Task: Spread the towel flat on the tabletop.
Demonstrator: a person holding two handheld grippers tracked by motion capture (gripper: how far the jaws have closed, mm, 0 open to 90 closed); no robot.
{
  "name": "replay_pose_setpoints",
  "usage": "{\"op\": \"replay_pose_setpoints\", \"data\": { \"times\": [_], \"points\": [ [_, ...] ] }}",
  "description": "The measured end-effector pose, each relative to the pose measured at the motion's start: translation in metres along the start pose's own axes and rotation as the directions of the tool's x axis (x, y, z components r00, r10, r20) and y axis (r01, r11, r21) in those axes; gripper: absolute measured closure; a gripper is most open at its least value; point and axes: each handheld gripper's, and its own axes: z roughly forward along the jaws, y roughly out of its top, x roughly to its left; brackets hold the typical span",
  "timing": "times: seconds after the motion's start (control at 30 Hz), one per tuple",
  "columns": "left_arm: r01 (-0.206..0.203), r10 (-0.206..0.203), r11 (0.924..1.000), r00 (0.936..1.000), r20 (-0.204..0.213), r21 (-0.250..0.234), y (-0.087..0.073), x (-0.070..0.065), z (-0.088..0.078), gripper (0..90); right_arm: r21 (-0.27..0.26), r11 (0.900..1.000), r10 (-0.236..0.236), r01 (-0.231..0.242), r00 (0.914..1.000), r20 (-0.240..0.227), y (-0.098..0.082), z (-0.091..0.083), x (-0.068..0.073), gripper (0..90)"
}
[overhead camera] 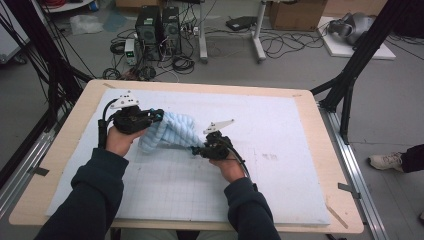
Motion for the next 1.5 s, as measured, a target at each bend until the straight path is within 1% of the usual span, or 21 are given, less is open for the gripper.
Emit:
{"op": "replay_pose_setpoints", "data": {
  "times": [0.03, 0.1, 0.13, 0.17, 0.33, 0.4, 0.57, 0.63, 0.7, 0.77, 0.8, 0.87, 1.0, 1.13, 1.2, 1.27, 1.3, 1.37, 1.4, 1.43, 1.5],
  "points": [
    [-0.007, 0.006, 1.0000, 1.0000, 0.005, 0.004, 0.000, -0.002, 0.001, 85.3, 0.000, 1.000, 0.000, 0.000, 1.0000, 0.000, 0.000, 0.000, 0.000, 84.9],
    [-0.021, 0.021, 0.9997, 0.9997, 0.015, 0.011, 0.001, -0.006, 0.004, 85.3, 0.012, 1.000, -0.013, 0.013, 0.9993, -0.036, -0.002, -0.010, 0.008, 85.1],
    [-0.029, 0.029, 0.9995, 0.9994, 0.021, 0.015, 0.001, -0.008, 0.005, 85.3, 0.019, 0.999, -0.045, 0.046, 0.9967, -0.067, -0.004, -0.019, 0.018, 85.1],
    [-0.033, 0.033, 0.9993, 0.9991, 0.025, 0.018, 0.001, -0.009, 0.006, 85.3, 0.019, 0.999, -0.045, 0.046, 0.9967, -0.067, -0.004, -0.019, 0.018, 85.1],
    [-0.054, 0.052, 0.9977, 0.9975, 0.048, 0.041, 0.000, -0.017, 0.014, 85.2, 0.029, 0.995, -0.087, 0.091, 0.9906, -0.106, -0.012, -0.037, 0.037, 85.2],
    [-0.061, 0.059, 0.9971, 0.9969, 0.052, 0.044, 0.000, -0.020, 0.018, 85.3, 0.029, 0.995, -0.092, 0.095, 0.9902, -0.106, -0.015, -0.041, 0.040, 85.2],
    [-0.094, 0.089, 0.9930, 0.9934, 0.072, 0.071, -0.002, -0.027, 0.027, 85.2, 0.021, 0.996, -0.087, 0.090, 0.9858, -0.144, -0.023, -0.049, 0.044, 85.2],
    [-0.104, 0.098, 0.9909, 0.9924, 0.075, 0.086, -0.003, -0.029, 0.032, 85.1, 0.022, 0.996, -0.087, 0.091, 0.9871, -0.135, -0.026, -0.053, 0.044, 85.2],
    [-0.106, 0.099, 0.9893, 0.9925, 0.072, 0.100, -0.005, -0.031, 0.037, 84.5, 0.021, 0.997, -0.074, 0.077, 0.9904, -0.117, -0.030, -0.055, 0.040, 85.1],
    [-0.096, 0.091, 0.9885, 0.9946, 0.051, 0.116, -0.006, -0.032, 0.040, 70.6, 0.006, 0.999, -0.049, 0.050, 0.9964, -0.069, -0.034, -0.057, 0.032, 82.3],
    [-0.086, 0.082, 0.9885, 0.9959, 0.039, 0.124, -0.006, -0.032, 0.041, 70.6, 0.006, 0.999, -0.049, 0.050, 0.9964, -0.069, -0.034, -0.057, 0.032, 82.3],
    [-0.054, 0.053, 0.9905, 0.9985, 0.014, 0.126, -0.007, -0.030, 0.041, 56.7, 0.000, 1.000, -0.017, 0.017, 0.9994, -0.031, -0.036, -0.060, 0.027, 70.0],
    [-0.019, 0.021, 0.9923, 0.9997, -0.012, 0.122, -0.006, -0.022, 0.035, 48.9, -0.041, 0.999, 0.006, -0.005, 0.9993, 0.036, -0.037, -0.070, 0.022, 53.9],
    [-0.005, 0.008, 0.9944, 0.9995, -0.030, 0.106, -0.005, -0.016, 0.024, 46.8, -0.074, 0.997, 0.022, -0.015, 0.9956, 0.091, -0.034, -0.079, 0.017, 45.5],
    [0.005, -0.002, 0.9957, 0.9994, -0.034, 0.092, -0.004, -0.015, 0.019, 45.6, -0.038, 0.999, 0.010, -0.004, 0.9868, 0.161, -0.030, -0.082, 0.016, 41.3],
    [0.009, -0.006, 0.9979, 0.9991, -0.043, 0.064, -0.007, -0.014, 0.013, 45.6, 0.040, 0.999, -0.002, -0.010, 0.9566, 0.292, -0.029, -0.086, 0.014, 37.2],
    [0.015, -0.012, 0.9977, 0.9989, -0.044, 0.066, -0.010, -0.014, 0.012, 45.7, 0.053, 0.998, 0.002, -0.020, 0.9463, 0.323, -0.030, -0.089, 0.011, 36.7],
    [0.018, -0.015, 0.9976, 0.9989, -0.044, 0.067, -0.016, -0.013, 0.009, 45.7, 0.040, 0.998, 0.029, -0.047, 0.9343, 0.355, -0.032, -0.098, 0.004, 36.0],
    [0.023, -0.020, 0.9973, 0.9989, -0.043, 0.069, -0.019, -0.013, 0.008, 45.7, 0.012, 0.998, 0.055, -0.065, 0.9273, 0.370, -0.034, -0.107, -0.001, 35.8],
    [0.025, -0.022, 0.9976, 0.9988, -0.043, 0.065, -0.022, -0.013, 0.007, 45.7, 0.012, 0.998, 0.055, -0.065, 0.9273, 0.370, -0.034, -0.107, -0.001, 35.8],
    [0.030, -0.027, 0.9975, 0.9986, -0.046, 0.064, -0.027, -0.013, 0.005, 45.7, -0.025, 0.997, 0.075, -0.071, 0.9223, 0.379, -0.033, -0.114, -0.004, 35.0]
  ]
}}
